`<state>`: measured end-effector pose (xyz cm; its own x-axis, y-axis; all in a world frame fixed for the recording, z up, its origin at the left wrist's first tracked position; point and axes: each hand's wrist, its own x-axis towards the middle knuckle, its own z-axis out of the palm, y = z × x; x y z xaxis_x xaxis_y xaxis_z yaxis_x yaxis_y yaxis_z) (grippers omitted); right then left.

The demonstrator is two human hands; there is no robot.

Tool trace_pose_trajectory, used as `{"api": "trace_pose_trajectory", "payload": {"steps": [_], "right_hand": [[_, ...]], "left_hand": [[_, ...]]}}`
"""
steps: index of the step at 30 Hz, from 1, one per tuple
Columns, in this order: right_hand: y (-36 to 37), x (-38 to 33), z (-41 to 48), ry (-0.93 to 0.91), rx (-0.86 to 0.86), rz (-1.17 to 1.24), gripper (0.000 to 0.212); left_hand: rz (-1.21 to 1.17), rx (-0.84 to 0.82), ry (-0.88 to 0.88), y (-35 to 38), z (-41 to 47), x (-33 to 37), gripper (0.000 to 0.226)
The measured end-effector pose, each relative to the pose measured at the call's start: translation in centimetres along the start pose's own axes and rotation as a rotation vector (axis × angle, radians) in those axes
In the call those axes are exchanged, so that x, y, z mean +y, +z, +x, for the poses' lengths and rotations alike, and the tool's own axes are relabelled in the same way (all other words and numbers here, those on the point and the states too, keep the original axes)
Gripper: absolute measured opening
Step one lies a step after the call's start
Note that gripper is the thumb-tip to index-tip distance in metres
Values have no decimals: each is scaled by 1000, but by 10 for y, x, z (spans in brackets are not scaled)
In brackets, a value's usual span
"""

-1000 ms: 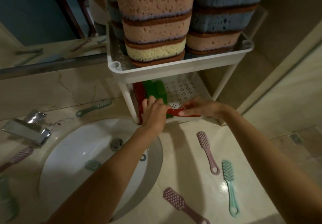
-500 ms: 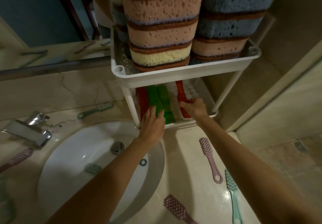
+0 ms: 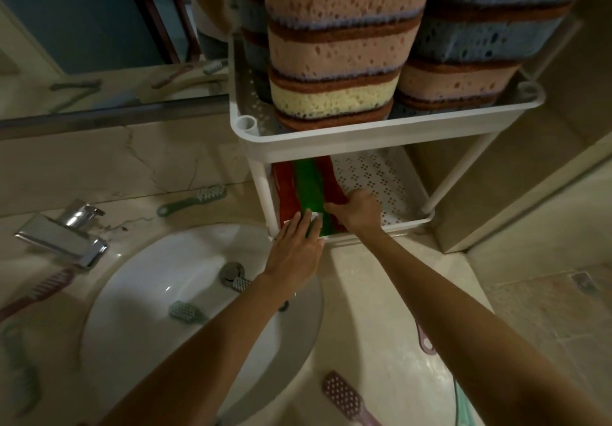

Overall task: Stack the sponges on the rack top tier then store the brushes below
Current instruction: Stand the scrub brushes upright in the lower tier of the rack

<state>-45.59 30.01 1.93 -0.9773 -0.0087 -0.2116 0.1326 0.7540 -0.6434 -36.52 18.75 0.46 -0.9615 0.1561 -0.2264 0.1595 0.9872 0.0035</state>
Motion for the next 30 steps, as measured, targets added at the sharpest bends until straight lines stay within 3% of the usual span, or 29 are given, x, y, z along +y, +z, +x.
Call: {"api": "trace_pose_trajectory", "payload": {"steps": [6, 16, 21, 25, 30], "right_hand": [[8, 5, -5, -31, 51, -165, 41], [5, 7, -1, -16, -41, -129, 36], [9, 9, -7, -49, 15, -188, 37], [5, 8, -16, -9, 117, -181, 36], [-16, 12, -45, -133, 228, -55, 28]], "left_hand": [[6, -19, -25, 0, -1, -1, 49], [-150, 3, -112, 5, 4, 2, 58], [-232, -29, -148, 0, 5, 6, 56], [-503, 60, -217, -14, -1, 14, 55], [-581, 169, -327, -41, -12, 18, 48]]}}
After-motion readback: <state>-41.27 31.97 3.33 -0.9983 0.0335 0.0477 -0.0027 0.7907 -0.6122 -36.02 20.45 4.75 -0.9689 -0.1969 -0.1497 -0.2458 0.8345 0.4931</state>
